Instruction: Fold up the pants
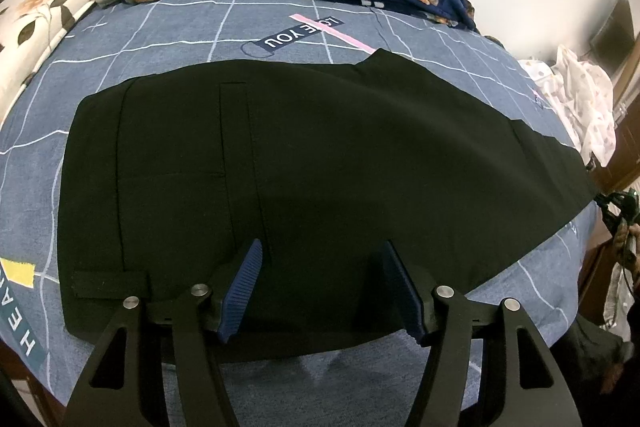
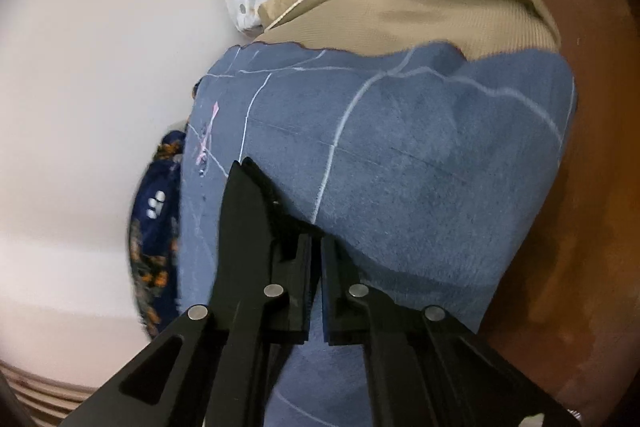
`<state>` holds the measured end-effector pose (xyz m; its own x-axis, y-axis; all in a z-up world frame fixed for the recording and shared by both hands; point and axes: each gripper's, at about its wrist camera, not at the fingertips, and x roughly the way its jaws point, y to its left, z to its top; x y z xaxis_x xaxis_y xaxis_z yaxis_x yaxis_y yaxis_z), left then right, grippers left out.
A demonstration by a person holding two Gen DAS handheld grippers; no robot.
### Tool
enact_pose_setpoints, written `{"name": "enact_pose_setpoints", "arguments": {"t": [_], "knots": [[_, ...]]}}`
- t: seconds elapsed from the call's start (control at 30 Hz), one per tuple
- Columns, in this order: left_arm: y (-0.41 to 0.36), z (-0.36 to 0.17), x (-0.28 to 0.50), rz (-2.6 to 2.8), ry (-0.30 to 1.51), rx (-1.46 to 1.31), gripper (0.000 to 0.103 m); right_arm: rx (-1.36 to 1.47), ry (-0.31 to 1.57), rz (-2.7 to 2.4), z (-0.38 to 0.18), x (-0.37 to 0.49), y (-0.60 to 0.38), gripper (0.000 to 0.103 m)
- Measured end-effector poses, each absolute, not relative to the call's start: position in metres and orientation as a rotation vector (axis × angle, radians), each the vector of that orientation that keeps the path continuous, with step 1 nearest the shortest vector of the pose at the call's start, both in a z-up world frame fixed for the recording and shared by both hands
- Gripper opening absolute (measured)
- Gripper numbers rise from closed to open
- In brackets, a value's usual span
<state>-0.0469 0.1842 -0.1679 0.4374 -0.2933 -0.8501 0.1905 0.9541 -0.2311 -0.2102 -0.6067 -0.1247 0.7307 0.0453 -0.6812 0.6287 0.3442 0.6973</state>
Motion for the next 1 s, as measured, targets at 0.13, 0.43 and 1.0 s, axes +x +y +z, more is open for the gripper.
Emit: {"name": "enact_pose_setpoints", "arguments": {"t": [0.13,0.43,1.0], "knots": [[0.184,-0.168,-0.047,-0.301,1.075,-0.112,0.064,1.062,0.702,-0.483,-0.115,-0.21,-0.6,0.001],[0.182,-0.169,-0.048,-0.3,1.074,-0.12,0.064,1.237,0.606,-0.402,-0.132,-0.225,-0.611,0.003],[0.182,-0.168,-0.048,-0.299,1.077,-0.109,0.068,1.352,0.549,-0.223,-0.132,-0.198,-0.603,0.055]]}}
